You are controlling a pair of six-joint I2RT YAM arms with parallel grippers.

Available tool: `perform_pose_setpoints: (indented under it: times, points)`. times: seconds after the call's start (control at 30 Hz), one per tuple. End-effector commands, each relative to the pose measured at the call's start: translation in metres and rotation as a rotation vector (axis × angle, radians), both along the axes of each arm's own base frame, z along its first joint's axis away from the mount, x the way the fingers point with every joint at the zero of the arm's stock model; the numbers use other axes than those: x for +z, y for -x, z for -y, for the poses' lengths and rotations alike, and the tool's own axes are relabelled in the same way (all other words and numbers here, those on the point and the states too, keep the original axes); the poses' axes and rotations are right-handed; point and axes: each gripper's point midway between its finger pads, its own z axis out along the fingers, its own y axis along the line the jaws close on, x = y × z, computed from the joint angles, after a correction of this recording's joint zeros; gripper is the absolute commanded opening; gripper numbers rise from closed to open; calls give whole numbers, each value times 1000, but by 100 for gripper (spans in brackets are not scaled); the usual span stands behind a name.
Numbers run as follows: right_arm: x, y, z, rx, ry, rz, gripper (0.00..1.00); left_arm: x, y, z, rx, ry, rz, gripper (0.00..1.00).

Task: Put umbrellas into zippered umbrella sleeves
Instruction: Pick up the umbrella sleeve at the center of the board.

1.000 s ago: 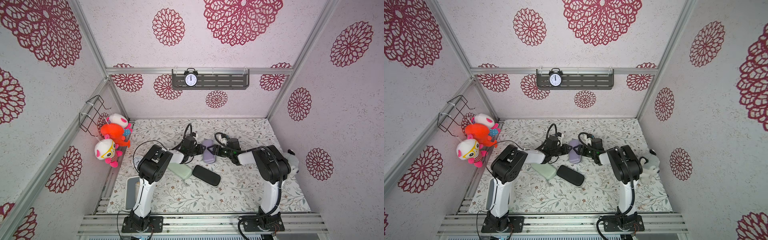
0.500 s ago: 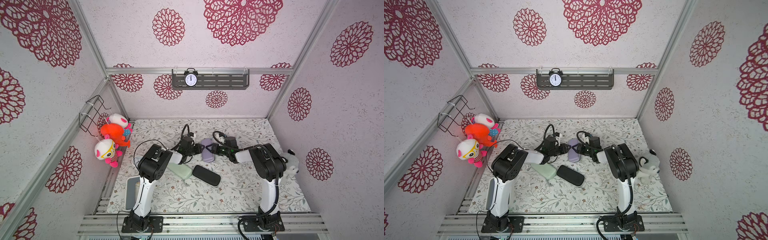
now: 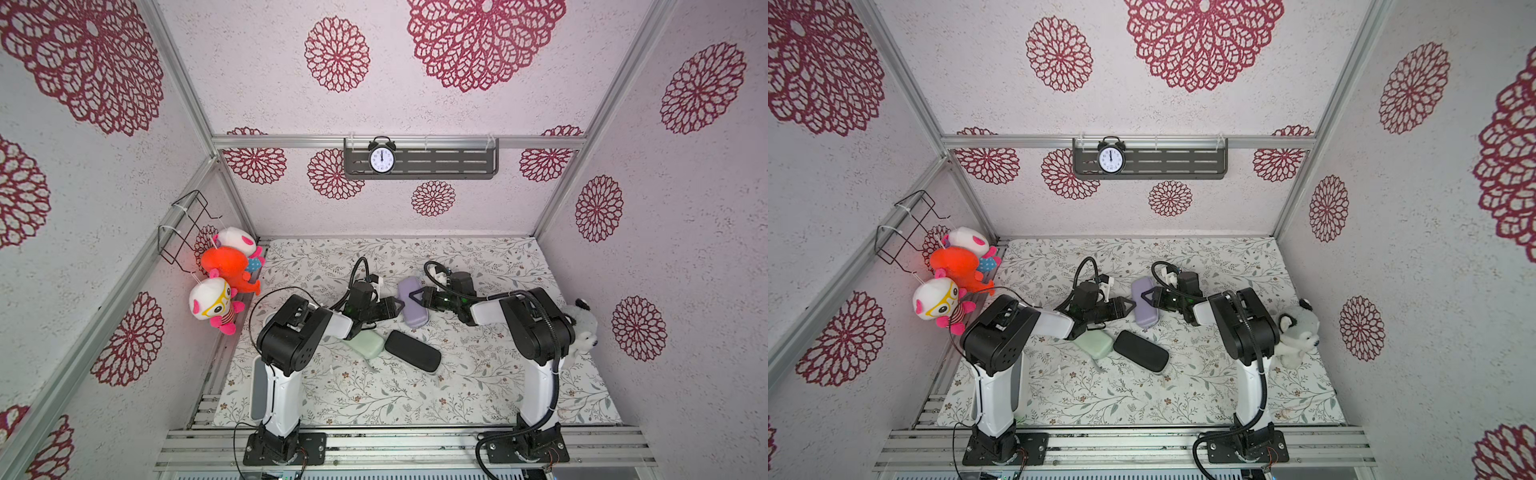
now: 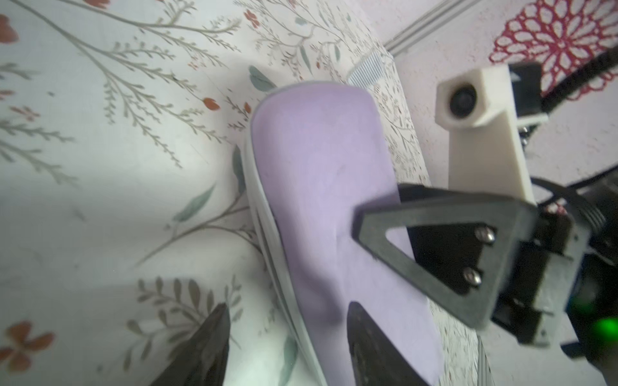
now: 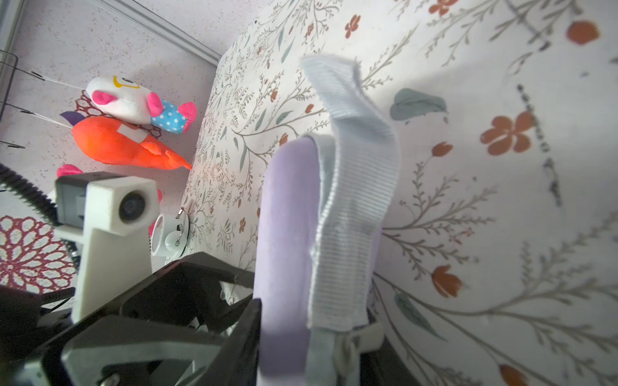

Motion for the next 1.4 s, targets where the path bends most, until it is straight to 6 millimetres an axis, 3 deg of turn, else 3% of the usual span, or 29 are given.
perform_pose_setpoints:
  times: [0.0,0.17,0.3,0.4,0.6,0.73,0.87,1.0,1.1,1.2,1.37]
  points:
    - [91,-11,-5,41,-79,220,23,58,11,4,-109,108,207,60]
    - [128,-2,0,37,-141,300,23,79,22,9,-184,205,283,63]
    - [152,13,5,34,-170,358,23,84,20,2,-135,207,327,81]
    - [163,28,4,54,-206,378,23,102,22,5,-136,215,382,88]
    - [183,56,-9,123,-289,422,23,135,37,26,-210,305,479,89]
    - [194,68,-14,155,-334,438,23,143,44,41,-251,305,509,90]
    - [201,75,-20,165,-333,459,23,138,50,58,-279,269,504,84]
    - [202,82,-21,173,-338,466,23,144,58,65,-300,306,513,66]
    - [195,91,-21,177,-337,456,26,155,56,56,-282,352,529,65]
    - [190,107,-20,180,-380,458,27,162,59,61,-308,400,531,64]
    - [181,114,-23,194,-385,453,29,172,70,74,-370,447,525,43]
